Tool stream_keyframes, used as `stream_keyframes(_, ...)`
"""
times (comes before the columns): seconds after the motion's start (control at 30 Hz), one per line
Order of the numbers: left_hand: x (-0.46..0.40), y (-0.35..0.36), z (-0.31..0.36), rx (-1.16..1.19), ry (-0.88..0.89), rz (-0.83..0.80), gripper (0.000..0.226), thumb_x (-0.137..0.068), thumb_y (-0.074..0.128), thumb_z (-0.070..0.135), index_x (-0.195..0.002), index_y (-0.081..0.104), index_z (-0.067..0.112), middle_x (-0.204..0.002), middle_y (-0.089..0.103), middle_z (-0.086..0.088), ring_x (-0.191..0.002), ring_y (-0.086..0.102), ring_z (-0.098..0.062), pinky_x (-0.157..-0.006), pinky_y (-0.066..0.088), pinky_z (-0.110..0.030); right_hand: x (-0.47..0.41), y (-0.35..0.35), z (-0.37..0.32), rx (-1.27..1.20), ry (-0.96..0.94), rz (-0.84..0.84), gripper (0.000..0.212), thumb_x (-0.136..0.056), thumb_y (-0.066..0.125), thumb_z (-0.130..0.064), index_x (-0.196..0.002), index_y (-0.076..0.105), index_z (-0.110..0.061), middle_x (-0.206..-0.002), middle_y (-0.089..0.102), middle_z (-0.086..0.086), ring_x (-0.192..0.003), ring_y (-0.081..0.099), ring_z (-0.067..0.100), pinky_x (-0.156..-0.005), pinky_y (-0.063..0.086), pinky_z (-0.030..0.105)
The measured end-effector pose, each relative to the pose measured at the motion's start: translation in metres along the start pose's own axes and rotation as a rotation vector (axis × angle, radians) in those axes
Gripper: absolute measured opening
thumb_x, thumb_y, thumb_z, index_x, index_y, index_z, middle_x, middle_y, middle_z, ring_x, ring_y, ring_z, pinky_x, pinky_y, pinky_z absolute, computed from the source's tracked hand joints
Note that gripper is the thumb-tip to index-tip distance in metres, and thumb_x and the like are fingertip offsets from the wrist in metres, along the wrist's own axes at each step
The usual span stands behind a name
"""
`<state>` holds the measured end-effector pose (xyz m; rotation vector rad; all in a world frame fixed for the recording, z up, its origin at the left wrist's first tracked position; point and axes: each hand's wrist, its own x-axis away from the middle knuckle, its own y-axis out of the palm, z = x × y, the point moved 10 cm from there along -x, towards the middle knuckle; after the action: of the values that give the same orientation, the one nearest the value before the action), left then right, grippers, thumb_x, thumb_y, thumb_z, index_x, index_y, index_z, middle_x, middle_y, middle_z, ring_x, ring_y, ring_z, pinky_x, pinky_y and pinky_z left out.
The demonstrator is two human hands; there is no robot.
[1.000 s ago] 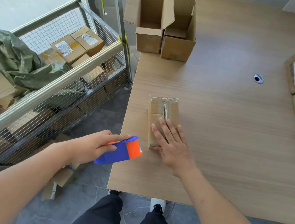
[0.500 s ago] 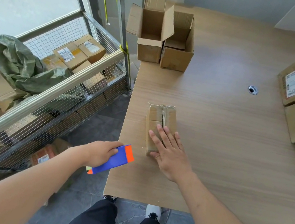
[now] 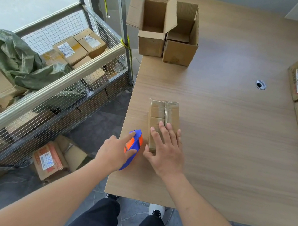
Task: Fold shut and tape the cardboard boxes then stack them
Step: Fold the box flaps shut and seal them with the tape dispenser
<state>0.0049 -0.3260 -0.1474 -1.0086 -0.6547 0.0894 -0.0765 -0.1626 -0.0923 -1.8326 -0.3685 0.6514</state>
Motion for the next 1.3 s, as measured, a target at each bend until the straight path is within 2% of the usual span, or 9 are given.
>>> stream_keyframes(0.17, 0.002, 0.016, 0.012, 0.132, 0.073, 0.042, 0.073, -0.094, 0.059, 0.061, -0.154, 0.017, 0.059, -0.09, 0.038, 0.006, -0.088, 0.048, -0.02, -0.072, 0.04, -0.032, 0.002, 0.007, -0.001, 0.049, -0.05, 0.122, 0.056, -0.087, 0.06, -0.052, -0.135, 0.061, -0.025, -0.154, 0.05, 0.005, -0.146, 0.042, 0.029, -0.12, 0.028, 0.056)
stream_keyframes(0.3, 0.001, 0.018, 0.009, 0.188, 0.08, 0.036, 0.059, -0.101, 0.05, 0.053, -0.153, 0.025, 0.057, -0.092, 0.042, 0.004, -0.081, 0.05, -0.014, -0.074, 0.044, -0.033, 0.004, -0.002, 0.0, 0.057, -0.082, 0.21, 0.047, -0.09, 0.062, -0.047, -0.132, 0.067, -0.025, -0.15, 0.055, 0.005, -0.142, 0.047, 0.028, -0.117, 0.034, 0.054)
stream_keyframes(0.5, 0.011, 0.013, 0.026, 0.102, 0.177, -0.055, 0.059, -0.104, 0.047, 0.032, -0.158, 0.028, 0.047, -0.092, 0.045, 0.001, -0.087, 0.052, -0.023, -0.081, 0.042, -0.035, 0.011, -0.014, 0.015, 0.061, -0.053, 0.144, 0.057, -0.092, 0.061, -0.061, -0.137, 0.064, -0.026, -0.153, 0.052, 0.004, -0.143, 0.046, 0.027, -0.117, 0.034, 0.054)
stream_keyframes(0.7, 0.028, -0.018, 0.06, 0.072, 0.234, 0.114, 0.049, -0.101, 0.054, 0.025, -0.149, 0.048, 0.034, -0.119, 0.049, 0.0, -0.09, 0.059, -0.025, -0.08, 0.053, -0.039, 0.025, -0.031, 0.044, 0.067, -0.043, 0.039, 0.076, -0.077, 0.073, -0.069, -0.141, 0.061, -0.031, -0.154, 0.051, -0.002, -0.142, 0.049, 0.023, -0.114, 0.039, 0.05)
stream_keyframes(0.93, 0.048, -0.026, 0.106, 0.144, 0.492, 0.2, 0.03, -0.1, 0.064, 0.018, -0.13, 0.07, 0.017, -0.133, 0.055, -0.003, -0.114, 0.058, -0.018, -0.084, 0.029, -0.008, 0.033, -0.025, 0.061, -0.056, -0.019, -0.152, 0.09, -0.077, 0.074, -0.062, -0.155, 0.041, -0.032, -0.164, 0.031, -0.012, -0.152, 0.03, 0.014, -0.124, 0.019, 0.04)
stream_keyframes(1.0, 0.052, -0.02, 0.119, 0.142, 0.561, 0.19, 0.029, -0.099, 0.067, 0.017, -0.127, 0.072, 0.014, -0.139, 0.056, -0.007, -0.12, 0.059, -0.024, -0.093, 0.037, -0.016, 0.034, -0.02, 0.064, -0.092, -0.041, -0.235, 0.1, -0.077, 0.075, -0.061, -0.16, 0.03, -0.026, -0.167, 0.02, -0.012, -0.156, 0.018, 0.012, -0.127, 0.011, 0.039)
stream_keyframes(1.07, 0.054, -0.013, 0.131, 0.111, 0.592, 0.191, 0.032, -0.098, 0.069, 0.021, -0.129, 0.071, 0.011, -0.15, 0.051, -0.009, -0.136, 0.052, -0.028, -0.104, 0.047, -0.036, 0.035, -0.017, 0.068, -0.151, -0.075, -0.328, 0.105, -0.082, 0.074, -0.058, -0.163, 0.017, -0.024, -0.169, 0.008, -0.012, -0.157, 0.004, 0.009, -0.128, 0.002, 0.037)
stream_keyframes(1.13, 0.054, -0.005, 0.144, 0.061, 0.615, 0.177, 0.038, -0.096, 0.072, 0.023, -0.13, 0.069, 0.004, -0.157, 0.044, -0.012, -0.149, 0.037, -0.03, -0.115, 0.041, -0.044, 0.033, -0.019, 0.07, -0.237, -0.107, -0.409, 0.102, -0.087, 0.073, -0.05, -0.164, 0.01, -0.024, -0.169, 0.002, -0.013, -0.156, -0.002, 0.006, -0.128, 0.001, 0.035)
stream_keyframes(1.3, 0.044, 0.005, 0.158, -0.031, 0.578, 0.128, 0.041, -0.097, 0.069, 0.014, -0.135, 0.063, 0.001, -0.162, 0.036, -0.011, -0.153, 0.029, -0.026, -0.122, 0.03, -0.04, 0.028, -0.034, 0.077, -0.44, -0.136, -0.38, 0.063, -0.093, 0.071, -0.015, -0.152, 0.048, -0.018, -0.165, 0.026, -0.007, -0.155, 0.021, 0.012, -0.128, 0.01, 0.029)
